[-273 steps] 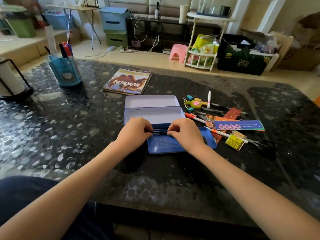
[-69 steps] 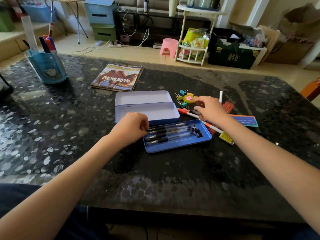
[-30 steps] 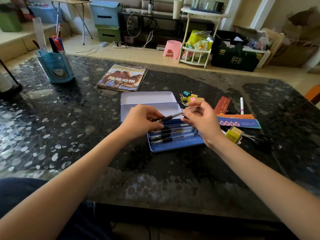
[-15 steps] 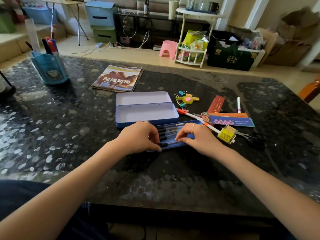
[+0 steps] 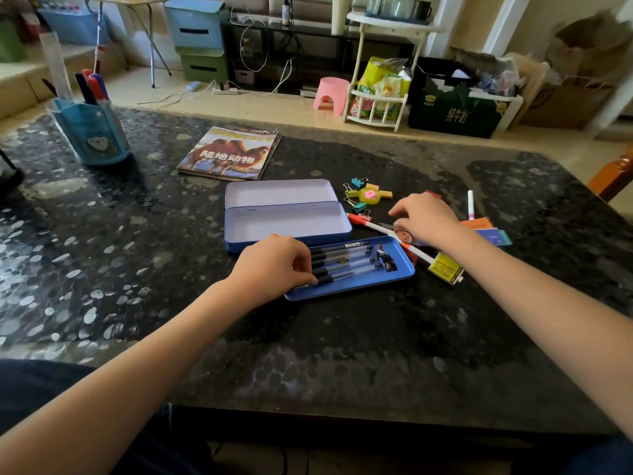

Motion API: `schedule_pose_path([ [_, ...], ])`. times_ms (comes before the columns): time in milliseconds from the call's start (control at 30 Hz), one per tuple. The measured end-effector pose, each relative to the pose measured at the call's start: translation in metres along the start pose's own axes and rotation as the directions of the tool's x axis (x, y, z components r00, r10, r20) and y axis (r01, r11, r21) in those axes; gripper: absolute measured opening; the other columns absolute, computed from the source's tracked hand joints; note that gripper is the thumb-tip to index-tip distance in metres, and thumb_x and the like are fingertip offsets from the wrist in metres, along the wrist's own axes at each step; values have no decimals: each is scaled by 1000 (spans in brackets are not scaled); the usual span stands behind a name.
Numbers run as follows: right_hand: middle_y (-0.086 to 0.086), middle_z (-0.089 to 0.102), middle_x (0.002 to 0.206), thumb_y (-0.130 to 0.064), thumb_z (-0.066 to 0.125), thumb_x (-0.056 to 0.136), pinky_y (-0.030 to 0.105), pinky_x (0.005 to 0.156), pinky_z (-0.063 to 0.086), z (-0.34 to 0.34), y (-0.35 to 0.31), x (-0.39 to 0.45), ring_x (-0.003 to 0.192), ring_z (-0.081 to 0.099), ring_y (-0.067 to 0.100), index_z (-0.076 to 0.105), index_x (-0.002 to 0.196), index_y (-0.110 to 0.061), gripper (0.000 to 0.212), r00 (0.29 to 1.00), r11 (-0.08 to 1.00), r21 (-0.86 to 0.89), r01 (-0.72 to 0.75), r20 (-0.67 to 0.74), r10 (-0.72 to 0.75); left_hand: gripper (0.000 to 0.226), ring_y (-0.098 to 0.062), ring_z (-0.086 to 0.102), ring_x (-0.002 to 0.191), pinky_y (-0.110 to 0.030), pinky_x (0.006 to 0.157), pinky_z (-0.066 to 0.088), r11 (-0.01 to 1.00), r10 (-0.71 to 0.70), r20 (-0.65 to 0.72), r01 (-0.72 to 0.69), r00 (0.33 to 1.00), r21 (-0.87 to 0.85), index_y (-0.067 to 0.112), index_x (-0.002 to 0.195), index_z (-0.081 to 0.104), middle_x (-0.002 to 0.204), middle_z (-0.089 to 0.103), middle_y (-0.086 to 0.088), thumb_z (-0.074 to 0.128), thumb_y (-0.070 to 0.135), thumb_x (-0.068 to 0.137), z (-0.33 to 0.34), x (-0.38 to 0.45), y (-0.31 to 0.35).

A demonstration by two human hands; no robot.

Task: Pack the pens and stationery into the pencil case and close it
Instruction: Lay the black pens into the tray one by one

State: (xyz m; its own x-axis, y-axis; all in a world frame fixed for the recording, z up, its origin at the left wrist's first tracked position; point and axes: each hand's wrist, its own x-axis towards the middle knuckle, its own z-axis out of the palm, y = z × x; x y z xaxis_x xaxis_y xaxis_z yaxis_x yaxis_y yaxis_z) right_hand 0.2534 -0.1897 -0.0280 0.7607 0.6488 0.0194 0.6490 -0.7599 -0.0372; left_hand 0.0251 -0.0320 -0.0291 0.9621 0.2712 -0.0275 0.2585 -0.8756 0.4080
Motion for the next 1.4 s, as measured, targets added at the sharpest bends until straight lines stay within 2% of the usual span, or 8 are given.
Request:
schedule_pose_path([
  [267, 4, 65, 105, -25, 61, 90, 38, 83, 49, 1, -7, 1, 98, 59, 23, 64, 99, -19, 12, 998, 992, -124, 24, 66, -16, 15, -5, 56, 69, -26, 57, 46, 1000, 0, -27, 0, 1000, -4, 29, 73, 63, 70, 59, 14, 71, 40, 78, 1, 2, -1],
  [567, 4, 66, 96, -15, 53, 95, 29, 78, 52, -16, -40, -26, 88, 62, 14, 56, 105, -10, 11, 888, 798, 439, 413, -388, -246, 14, -9, 58, 70, -24, 65, 49, 959, -55, -155, 9, 986, -285, 22, 94, 64, 77, 62, 9, 70, 26, 82, 0, 6, -3],
  [700, 5, 69, 95, -9, 54, 93, 28, 80, 56, -22, -63, -39, 88, 68, 8, 50, 108, -10, 15, 869, 562, 695, 449, -486, -92, 37, -9, 62, 85, -22, 75, 49, 914, -82, -172, 6, 982, -406, 20, 116, 58, 101, 62, 6, 71, 23, 81, 0, 7, -2],
  [867, 20, 66, 98, 3, 51, 92, 37, 78, 59, -25, -81, -54, 91, 70, 23, 37, 122, -17, 39, 922, 159, 924, 348, -368, 122, 55, -10, 60, 101, -23, 81, 46, 881, -104, -144, 24, 984, -472, 23, 132, 48, 118, 54, 9, 70, 26, 82, 0, 9, -2],
  [1067, 14, 62, 94, 8, 57, 87, 39, 80, 58, -18, -79, -63, 94, 68, 27, 42, 104, -13, 30, 981, -175, 978, 111, -80, 178, 19, -13, 66, 59, -22, 60, 58, 795, -124, -112, 31, 986, -606, 13, 107, 63, 85, 69, -2, 60, 10, 89, -5, 5, 3],
  [1167, 8, 64, 89, 2, 65, 82, 35, 79, 58, -9, -56, -68, 92, 68, 24, 51, 89, -11, 21, 992, -100, 994, 42, -30, 121, 12, -13, 65, 57, -20, 57, 56, 859, -63, -74, 16, 995, -512, 16, 101, 65, 80, 69, 2, 59, 16, 91, -13, 3, 1],
  [1300, 0, 68, 82, -10, 73, 78, 20, 69, 55, 4, -30, -81, 75, 66, 7, 66, 86, -13, 11, 998, 430, 902, 53, -34, -51, 9, 0, 59, 62, -9, 57, 42, 962, 23, 32, -14, 999, -272, 22, 85, 74, 71, 65, 16, 75, 26, 76, -21, 1, -5],
  [1400, -5, 70, 77, -15, 77, 75, 14, 66, 49, 12, -26, -88, 71, 62, 1, 71, 77, -18, 7, 989, 634, 765, 111, -23, -146, 8, 0, 58, 64, -13, 61, 41, 984, 59, 142, -34, 988, -177, 28, 70, 73, 70, 68, 16, 80, 30, 70, -20, -2, -6],
])
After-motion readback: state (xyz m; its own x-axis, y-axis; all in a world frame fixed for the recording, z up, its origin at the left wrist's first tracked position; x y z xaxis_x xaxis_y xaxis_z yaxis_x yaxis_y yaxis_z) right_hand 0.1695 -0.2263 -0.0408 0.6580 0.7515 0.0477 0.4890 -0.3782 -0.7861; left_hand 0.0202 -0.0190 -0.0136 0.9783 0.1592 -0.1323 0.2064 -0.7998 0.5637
